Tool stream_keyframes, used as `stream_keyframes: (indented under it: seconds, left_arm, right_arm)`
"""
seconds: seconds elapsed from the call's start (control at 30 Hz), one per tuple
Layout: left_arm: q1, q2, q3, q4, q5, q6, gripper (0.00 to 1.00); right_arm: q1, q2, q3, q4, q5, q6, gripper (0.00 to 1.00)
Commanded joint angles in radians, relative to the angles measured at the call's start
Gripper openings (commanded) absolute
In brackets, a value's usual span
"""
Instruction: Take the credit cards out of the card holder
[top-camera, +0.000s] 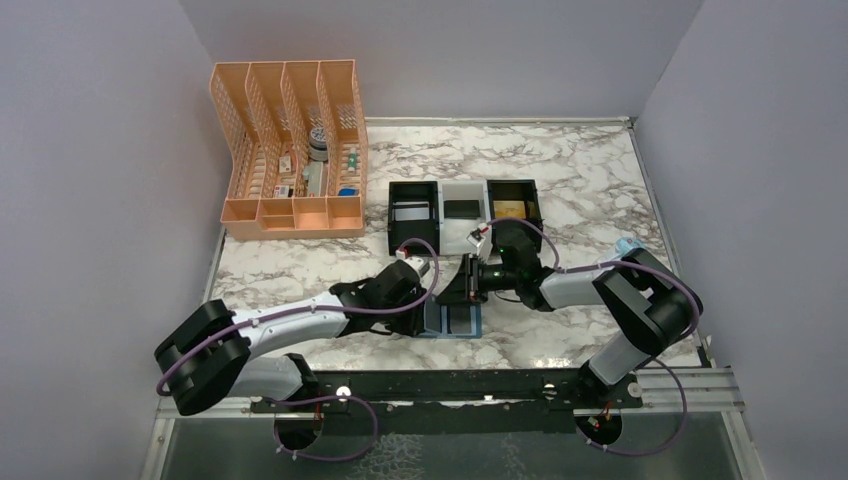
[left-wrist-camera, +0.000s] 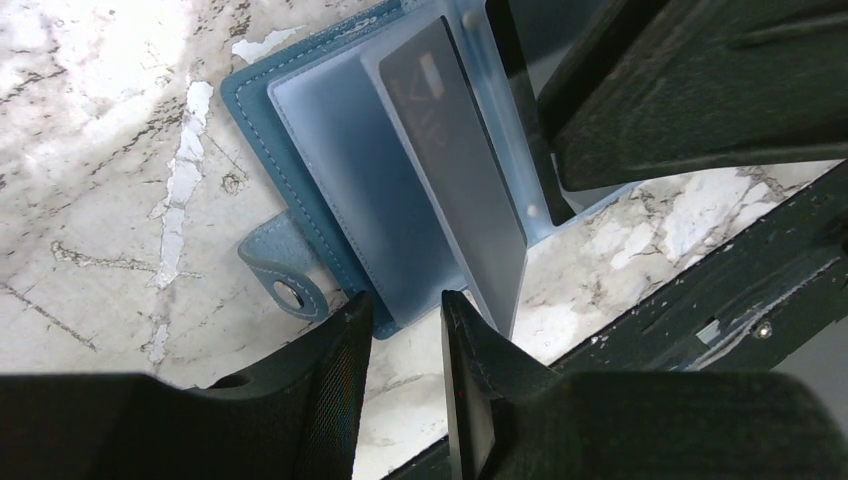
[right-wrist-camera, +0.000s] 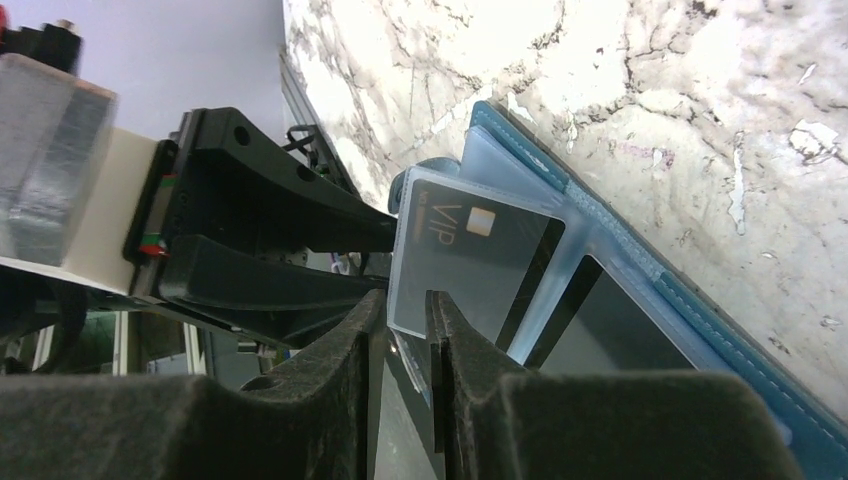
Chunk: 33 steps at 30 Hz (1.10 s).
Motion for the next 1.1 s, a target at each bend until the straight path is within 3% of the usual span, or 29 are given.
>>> stream_keyframes:
  seconds: [0.0, 0.17, 0.57, 0.93, 1.07]
  left_arm:
    - [-0.004, -0.064, -0.008, -0.04, -0.046, -0.014, 0.34]
    - [-0.005, -0.112, -0.002, -0.093, -0.085, -0.019, 0.34]
    - [-0.005, -0.212, 0.043, -0.166, -0.138, -0.022, 0.38]
    - [-0.005, -0.122, 0.051, 0.027, 0.03, -0.039, 0.41]
    - [-0.005, -0.073, 0.04, 0.036, -0.005, -0.065, 0.41]
  right_arm:
    - [0.011, 0.024, 0.03, 0.05, -0.041, 0.01, 0.24]
    - [0.015, 0.022, 0.036, 0.039, -0.031, 0.008, 0.24]
    - [0.016, -0.074, 0.066, -0.202, 0.12, -0.11, 0.24]
    - [0.02, -0.107, 0.029, -0.235, 0.132, -0.133, 0.24]
    - [0.044, -0.079, 0.04, -0.225, 0.139, -0.131, 0.24]
